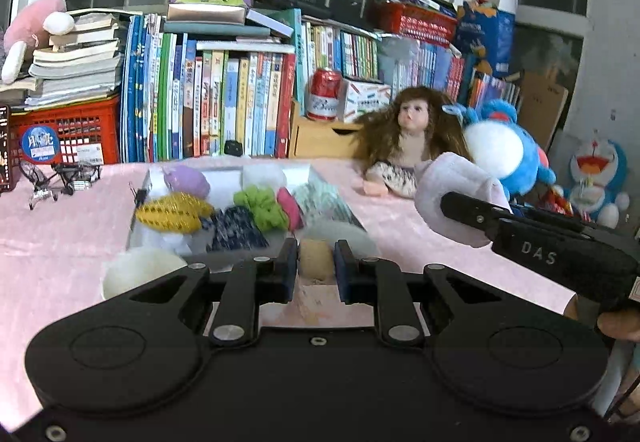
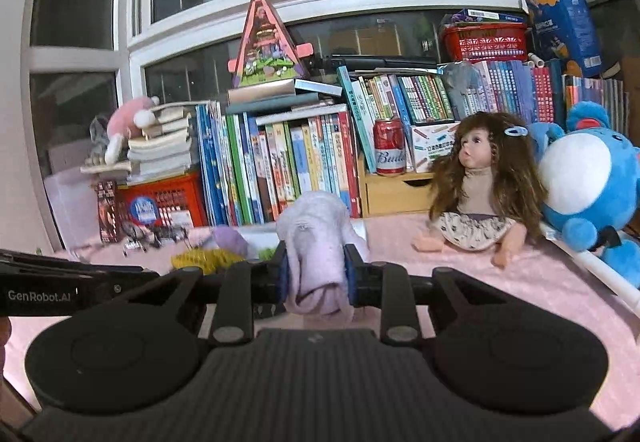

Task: Organize soft objects
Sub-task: 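Carry the sock and sponge over the tray and lower them in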

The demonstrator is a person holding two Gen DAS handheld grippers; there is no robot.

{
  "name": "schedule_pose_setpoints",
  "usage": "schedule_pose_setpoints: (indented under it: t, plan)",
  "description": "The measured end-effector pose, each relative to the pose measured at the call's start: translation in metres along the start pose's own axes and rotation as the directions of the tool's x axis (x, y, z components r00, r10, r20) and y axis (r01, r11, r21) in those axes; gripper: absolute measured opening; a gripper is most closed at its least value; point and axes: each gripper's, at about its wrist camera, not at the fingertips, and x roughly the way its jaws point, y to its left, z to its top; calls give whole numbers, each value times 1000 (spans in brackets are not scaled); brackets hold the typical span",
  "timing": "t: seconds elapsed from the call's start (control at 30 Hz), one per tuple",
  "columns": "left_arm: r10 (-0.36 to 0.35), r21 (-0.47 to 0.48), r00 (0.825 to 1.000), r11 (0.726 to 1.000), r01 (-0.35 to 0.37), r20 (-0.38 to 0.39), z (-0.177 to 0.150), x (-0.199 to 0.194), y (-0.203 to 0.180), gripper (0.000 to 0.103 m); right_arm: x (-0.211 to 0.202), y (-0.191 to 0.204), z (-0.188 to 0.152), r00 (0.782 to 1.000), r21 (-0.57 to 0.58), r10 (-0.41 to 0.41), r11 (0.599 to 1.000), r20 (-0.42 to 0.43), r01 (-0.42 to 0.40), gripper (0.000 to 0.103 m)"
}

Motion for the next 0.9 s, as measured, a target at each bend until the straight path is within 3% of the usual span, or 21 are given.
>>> schedule_pose_setpoints:
  t: [0.17, 0.33, 0.53, 0.9]
  plan:
    - [28, -23, 1000, 999, -28, 14, 35, 3, 23, 18, 17, -3, 25, 999, 44, 32, 999, -17, -31, 32]
    - [29, -110, 998, 993, -35, -56, 70, 24, 57, 18, 39, -2, 46, 998, 61, 49, 997, -46, -46, 31]
    - [67, -144, 991, 986, -84, -120, 90, 53, 88, 18, 72, -2, 69, 994, 66, 59, 996, -96, -53, 32]
    - [40, -218, 953, 970, -109, -301, 123, 133, 112, 18, 152, -14, 89, 968, 127, 61, 991, -242, -31, 32]
